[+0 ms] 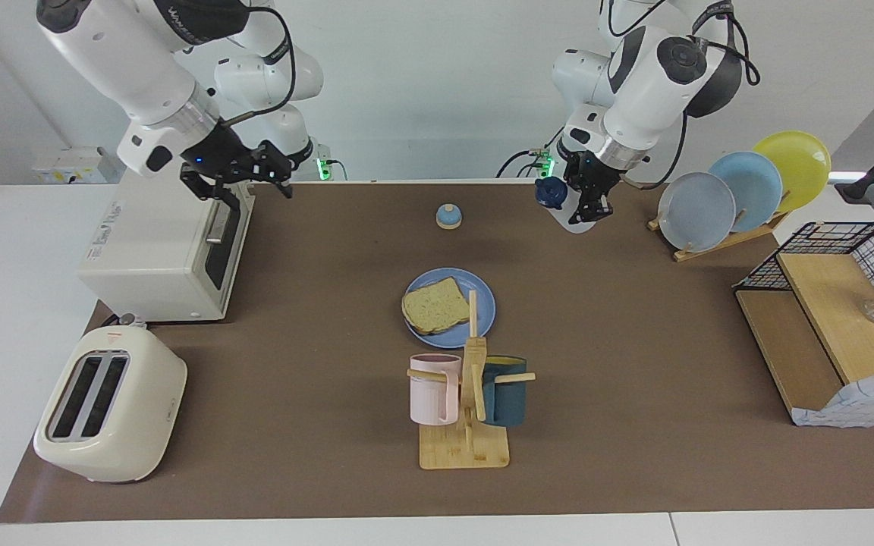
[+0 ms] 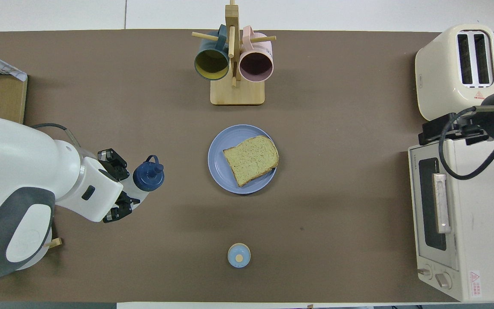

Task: Put bread on plate and add seasoning
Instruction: 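Hold the bottle with the left gripper while the right gripper withdraws, then reach the right gripper to the top of the held bottle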

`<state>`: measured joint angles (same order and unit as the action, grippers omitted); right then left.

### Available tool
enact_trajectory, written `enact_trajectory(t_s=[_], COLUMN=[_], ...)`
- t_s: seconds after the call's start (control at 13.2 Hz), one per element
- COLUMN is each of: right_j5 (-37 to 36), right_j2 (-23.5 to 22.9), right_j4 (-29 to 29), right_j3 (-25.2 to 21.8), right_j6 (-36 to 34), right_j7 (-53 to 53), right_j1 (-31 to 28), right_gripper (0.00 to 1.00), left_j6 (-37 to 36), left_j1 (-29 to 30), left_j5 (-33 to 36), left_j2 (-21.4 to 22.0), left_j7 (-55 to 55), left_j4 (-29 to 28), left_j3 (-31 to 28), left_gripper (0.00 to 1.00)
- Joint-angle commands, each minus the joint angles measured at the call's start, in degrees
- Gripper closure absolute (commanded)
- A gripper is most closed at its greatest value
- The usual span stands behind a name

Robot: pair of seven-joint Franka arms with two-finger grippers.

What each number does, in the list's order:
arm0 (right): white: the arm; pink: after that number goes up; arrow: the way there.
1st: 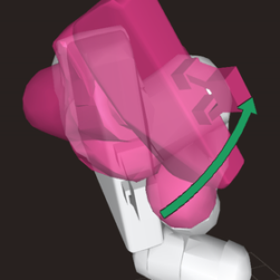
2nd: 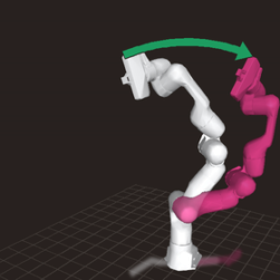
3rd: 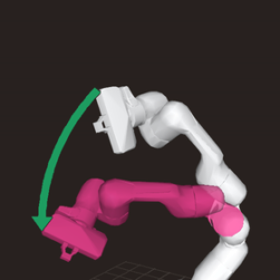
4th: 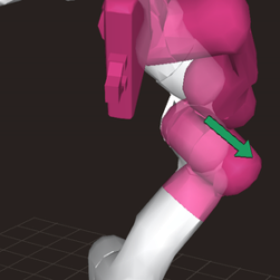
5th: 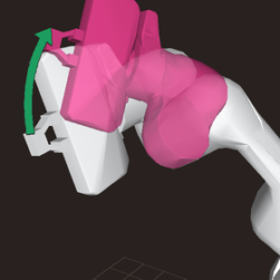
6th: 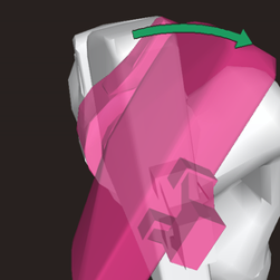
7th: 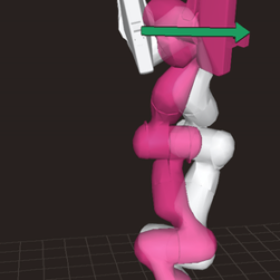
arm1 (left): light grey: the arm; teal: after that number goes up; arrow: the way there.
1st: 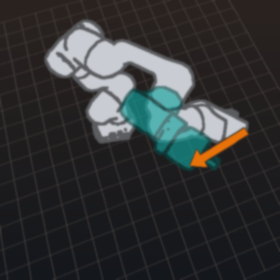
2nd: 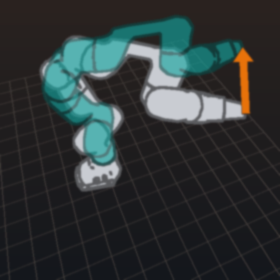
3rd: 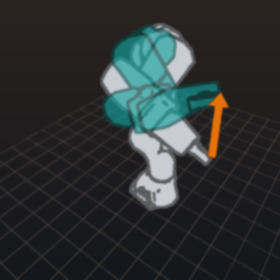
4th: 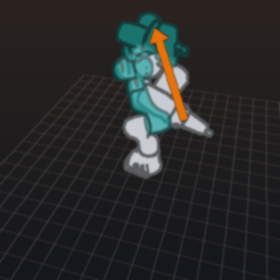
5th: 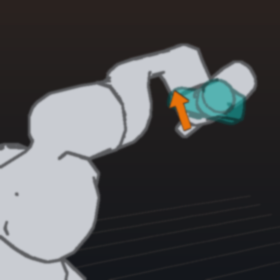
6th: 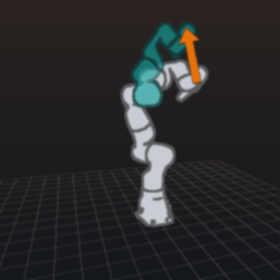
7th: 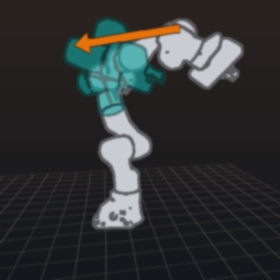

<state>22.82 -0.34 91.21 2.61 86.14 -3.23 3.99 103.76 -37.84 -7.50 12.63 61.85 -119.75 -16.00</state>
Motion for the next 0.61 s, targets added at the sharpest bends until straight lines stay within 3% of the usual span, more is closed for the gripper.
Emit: enact_trajectory(t_s=[0.0,0.15,0.3,0.53], right_j5=[3.1,3.3,3.9,3.6], right_j2=[0.1,-0.3,-0.2,-0.2], right_j4=[-0.1,-0.9,-0.5,0.2], right_j3=[4.3,7.3,13.6,26.0], right_j6=[2.5,2.7,9.5,21.1], right_j7=[-2.1,-1.7,-3.9,-26.0], right_j1=[-0.6,-0.6,-0.5,-0.6], right_gripper=[0.00,0.00,0.00,0.00], left_j6=[1.0,1.1,1.1,0.9], left_j1=[0.1,-0.2,-0.4,-0.5], left_j5=[0.8,0.7,0.8,0.8], left_j2=[1.3,1.2,1.2,1.2], left_j7=[-1.0,-1.1,-1.2,-1.6], left_j4=[-0.9,-0.8,-0.8,-0.8], left_j3=[0.3,0.3,0.3,0.8], left_gripper=[1.00,1.00,1.00,1.00])
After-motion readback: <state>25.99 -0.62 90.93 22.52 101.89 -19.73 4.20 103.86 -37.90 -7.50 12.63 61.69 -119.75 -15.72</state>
